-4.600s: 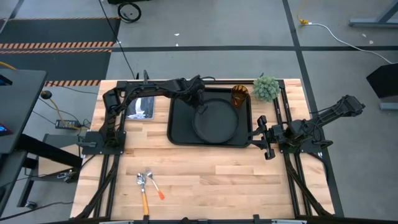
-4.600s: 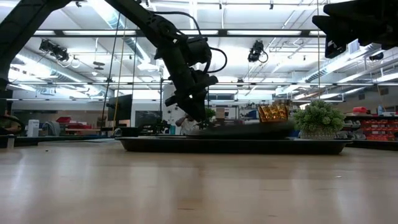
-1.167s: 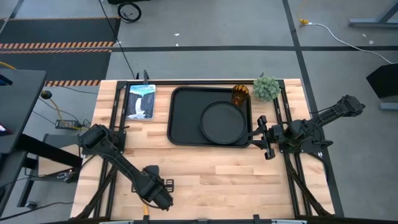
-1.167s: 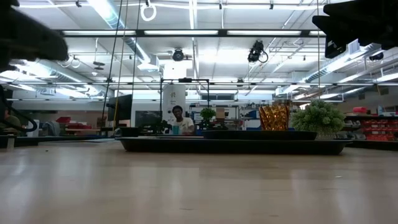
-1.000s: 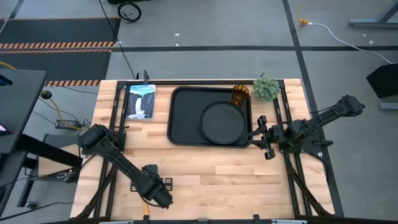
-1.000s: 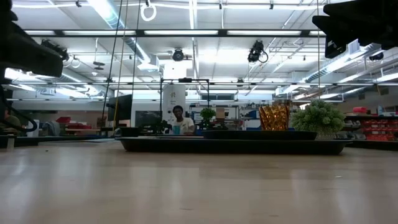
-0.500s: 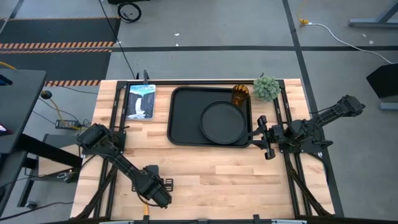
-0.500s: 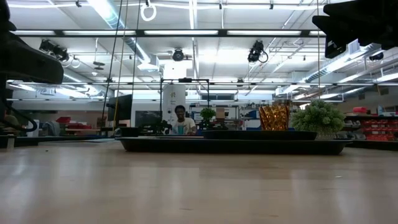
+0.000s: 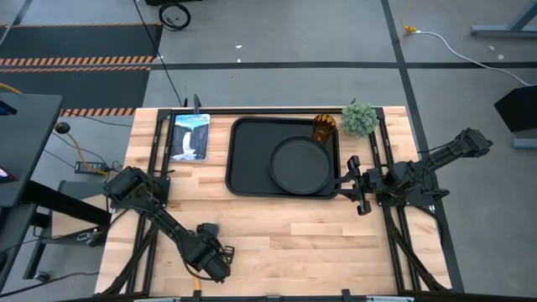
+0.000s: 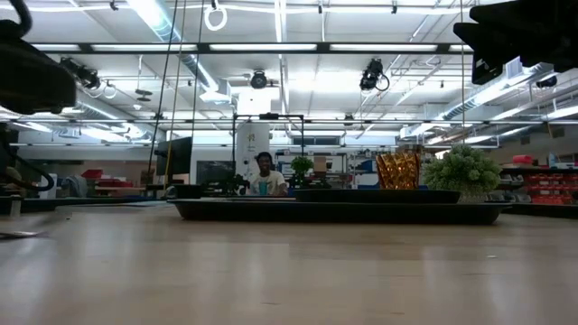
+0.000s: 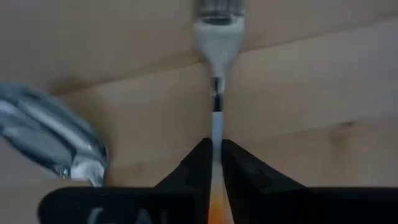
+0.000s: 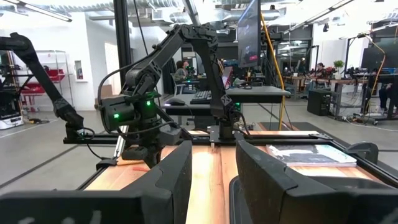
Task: Pick and place plate/cup/fork/spoon on tray
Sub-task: Put the fork to the left of the black plate on the black tray
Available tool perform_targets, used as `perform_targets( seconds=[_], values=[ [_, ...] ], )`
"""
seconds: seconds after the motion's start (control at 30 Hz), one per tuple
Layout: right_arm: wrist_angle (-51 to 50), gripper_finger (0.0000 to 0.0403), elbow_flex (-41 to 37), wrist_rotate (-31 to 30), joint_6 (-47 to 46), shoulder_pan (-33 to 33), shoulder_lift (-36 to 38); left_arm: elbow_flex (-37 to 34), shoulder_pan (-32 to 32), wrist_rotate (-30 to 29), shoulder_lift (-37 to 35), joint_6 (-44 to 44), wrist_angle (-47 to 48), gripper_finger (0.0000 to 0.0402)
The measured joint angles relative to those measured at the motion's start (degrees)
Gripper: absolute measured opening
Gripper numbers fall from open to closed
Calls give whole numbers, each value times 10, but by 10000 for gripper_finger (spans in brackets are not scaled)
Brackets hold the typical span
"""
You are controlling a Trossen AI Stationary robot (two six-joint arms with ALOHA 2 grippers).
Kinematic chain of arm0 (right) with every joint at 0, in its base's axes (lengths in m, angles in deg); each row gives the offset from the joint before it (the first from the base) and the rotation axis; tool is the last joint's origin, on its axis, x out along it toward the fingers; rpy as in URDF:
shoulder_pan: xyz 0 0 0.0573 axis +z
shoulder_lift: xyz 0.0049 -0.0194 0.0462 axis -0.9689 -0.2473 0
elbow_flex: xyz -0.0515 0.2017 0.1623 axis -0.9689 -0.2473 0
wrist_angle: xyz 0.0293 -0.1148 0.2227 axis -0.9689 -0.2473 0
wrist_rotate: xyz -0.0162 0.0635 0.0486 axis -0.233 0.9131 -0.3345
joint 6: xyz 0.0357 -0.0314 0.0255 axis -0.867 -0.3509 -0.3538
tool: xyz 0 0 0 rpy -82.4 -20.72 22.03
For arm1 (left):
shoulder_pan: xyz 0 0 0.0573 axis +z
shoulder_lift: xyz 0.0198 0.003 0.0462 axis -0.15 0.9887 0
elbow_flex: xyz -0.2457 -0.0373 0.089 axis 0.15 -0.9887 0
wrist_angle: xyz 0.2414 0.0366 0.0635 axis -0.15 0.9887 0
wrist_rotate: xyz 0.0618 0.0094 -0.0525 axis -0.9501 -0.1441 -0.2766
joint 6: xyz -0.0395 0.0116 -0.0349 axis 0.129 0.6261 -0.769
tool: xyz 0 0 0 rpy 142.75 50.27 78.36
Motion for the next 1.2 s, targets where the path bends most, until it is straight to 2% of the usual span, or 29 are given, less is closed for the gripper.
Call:
perform_targets(
  seconds=[0.17, 0.63, 1.2],
  values=[
    [0, 132, 0, 0, 0, 0, 0, 0, 0, -22, 0, 73, 1, 22],
    [0, 132, 0, 0, 0, 0, 0, -2, 4, -87, 2, -3, 1, 21],
    [0, 132, 0, 0, 0, 0, 0, 0, 21, -101, 2, 10, 2, 23]
  ],
)
